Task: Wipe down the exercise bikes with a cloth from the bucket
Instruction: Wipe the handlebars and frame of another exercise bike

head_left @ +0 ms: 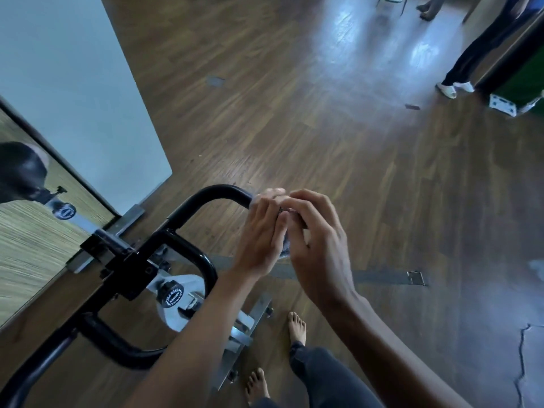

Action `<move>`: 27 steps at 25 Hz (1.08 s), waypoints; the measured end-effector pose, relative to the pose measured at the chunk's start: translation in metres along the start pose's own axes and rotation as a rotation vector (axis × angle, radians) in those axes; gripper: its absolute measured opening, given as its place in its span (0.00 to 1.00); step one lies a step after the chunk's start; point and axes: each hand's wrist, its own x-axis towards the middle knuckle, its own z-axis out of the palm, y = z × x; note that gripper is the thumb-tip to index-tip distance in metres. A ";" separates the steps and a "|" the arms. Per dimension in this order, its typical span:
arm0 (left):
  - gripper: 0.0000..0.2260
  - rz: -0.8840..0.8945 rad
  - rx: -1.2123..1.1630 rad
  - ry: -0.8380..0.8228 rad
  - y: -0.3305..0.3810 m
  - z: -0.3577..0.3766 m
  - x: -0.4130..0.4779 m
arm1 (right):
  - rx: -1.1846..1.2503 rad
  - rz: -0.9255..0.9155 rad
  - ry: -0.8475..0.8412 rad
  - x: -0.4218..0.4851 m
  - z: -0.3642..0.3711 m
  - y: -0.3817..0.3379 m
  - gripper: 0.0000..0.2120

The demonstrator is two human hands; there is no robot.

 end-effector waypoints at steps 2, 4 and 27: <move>0.13 -0.160 0.186 0.013 0.001 -0.005 0.000 | -0.081 0.122 -0.192 0.024 0.004 -0.015 0.13; 0.11 -0.220 0.068 0.036 0.011 -0.014 0.003 | -0.223 0.219 -0.397 0.049 0.014 -0.018 0.16; 0.25 -0.660 0.567 -0.101 -0.052 -0.083 -0.007 | -0.805 -0.020 -0.678 0.066 0.070 0.016 0.28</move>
